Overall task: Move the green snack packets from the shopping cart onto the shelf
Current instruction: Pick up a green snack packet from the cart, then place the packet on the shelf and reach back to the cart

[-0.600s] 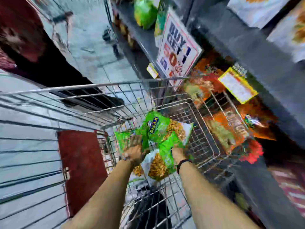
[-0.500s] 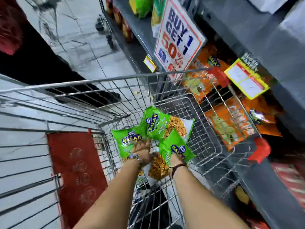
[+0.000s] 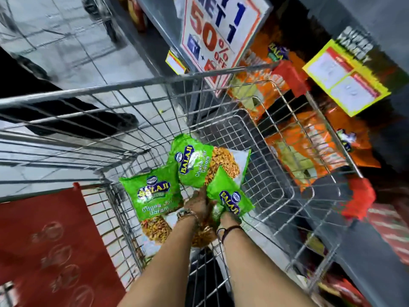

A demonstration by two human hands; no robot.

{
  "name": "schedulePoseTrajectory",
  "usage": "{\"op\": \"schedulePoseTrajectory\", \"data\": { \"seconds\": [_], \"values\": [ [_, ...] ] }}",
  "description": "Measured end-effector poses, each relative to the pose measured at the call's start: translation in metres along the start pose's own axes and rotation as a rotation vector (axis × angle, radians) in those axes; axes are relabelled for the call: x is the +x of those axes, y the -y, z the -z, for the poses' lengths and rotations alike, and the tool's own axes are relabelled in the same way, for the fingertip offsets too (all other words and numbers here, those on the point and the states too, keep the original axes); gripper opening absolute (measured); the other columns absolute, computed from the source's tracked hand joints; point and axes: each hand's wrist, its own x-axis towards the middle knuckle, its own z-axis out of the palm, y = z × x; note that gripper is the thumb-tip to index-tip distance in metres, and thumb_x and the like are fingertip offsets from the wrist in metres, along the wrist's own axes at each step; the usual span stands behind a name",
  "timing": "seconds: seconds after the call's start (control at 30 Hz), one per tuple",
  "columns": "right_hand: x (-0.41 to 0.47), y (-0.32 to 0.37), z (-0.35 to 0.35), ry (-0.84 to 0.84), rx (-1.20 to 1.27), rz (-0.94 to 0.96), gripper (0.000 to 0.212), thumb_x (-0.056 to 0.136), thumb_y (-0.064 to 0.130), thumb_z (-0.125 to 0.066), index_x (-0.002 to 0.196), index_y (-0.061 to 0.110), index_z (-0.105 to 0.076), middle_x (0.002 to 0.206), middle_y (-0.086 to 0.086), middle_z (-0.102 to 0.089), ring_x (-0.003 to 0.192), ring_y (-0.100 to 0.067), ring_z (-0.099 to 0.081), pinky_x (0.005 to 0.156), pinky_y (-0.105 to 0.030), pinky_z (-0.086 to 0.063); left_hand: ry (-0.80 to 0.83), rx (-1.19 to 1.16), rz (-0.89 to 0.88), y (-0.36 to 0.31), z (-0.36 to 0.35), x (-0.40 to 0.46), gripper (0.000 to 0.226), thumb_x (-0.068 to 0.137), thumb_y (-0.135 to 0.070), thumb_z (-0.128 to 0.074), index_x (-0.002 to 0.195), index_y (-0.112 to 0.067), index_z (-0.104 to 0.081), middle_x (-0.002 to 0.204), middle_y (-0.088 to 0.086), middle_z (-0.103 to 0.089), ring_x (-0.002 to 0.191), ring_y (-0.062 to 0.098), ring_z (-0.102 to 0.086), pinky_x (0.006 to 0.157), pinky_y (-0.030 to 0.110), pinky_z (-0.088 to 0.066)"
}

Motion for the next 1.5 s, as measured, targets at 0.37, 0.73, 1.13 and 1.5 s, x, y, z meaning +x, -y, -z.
{"op": "schedulePoseTrajectory", "data": {
  "seconds": [0.37, 0.73, 1.13, 1.5],
  "values": [
    [-0.100, 0.052, 0.038, -0.032, -0.252, 0.558, 0.045, 0.091, 0.024, -0.052, 0.123, -0.007, -0.044, 0.129, -0.017, -0.052, 0.119, -0.031, -0.050, 0.094, -0.034, -0.045, -0.428, -0.423, -0.107, -0.068, 0.088, -0.110, 0.048, 0.092, -0.021, -0.043, 0.135, -0.007, -0.027, 0.131, 0.031, -0.047, 0.118, 0.039, -0.048, 0.093, 0.038, -0.041],
    [-0.278, 0.074, 0.243, -0.142, -0.092, 1.347, 0.038, 0.087, 0.025, -0.057, 0.115, 0.001, -0.048, 0.122, -0.023, -0.056, 0.117, -0.032, -0.050, 0.102, -0.046, -0.040, -0.406, -0.683, -0.773, -0.261, 0.087, -0.279, 0.039, 0.089, -0.004, -0.046, 0.127, -0.002, -0.038, 0.131, 0.010, -0.047, 0.113, 0.019, -0.046, 0.102, 0.020, -0.039],
    [-0.315, 0.068, 0.450, -0.456, 0.158, 1.362, 0.074, 0.089, 0.024, -0.055, 0.144, 0.004, -0.010, 0.154, -0.012, -0.023, 0.140, -0.022, -0.022, 0.106, -0.021, -0.020, -0.118, -0.468, -1.116, -0.436, -0.025, -0.318, 0.032, 0.088, -0.002, -0.048, 0.119, 0.000, -0.041, 0.114, 0.009, -0.053, 0.105, 0.019, -0.049, 0.089, 0.028, -0.049],
    [-0.260, 0.115, 0.469, -0.472, 0.196, 1.219, 0.057, 0.088, 0.021, -0.058, 0.134, 0.000, -0.031, 0.137, -0.018, -0.045, 0.129, -0.033, -0.040, 0.104, -0.037, -0.035, -0.172, -0.281, -1.028, -0.468, -0.048, -0.251, 0.038, 0.085, -0.009, -0.055, 0.120, -0.003, -0.040, 0.116, 0.019, -0.062, 0.105, 0.030, -0.059, 0.089, 0.040, -0.048]
  ]
}}
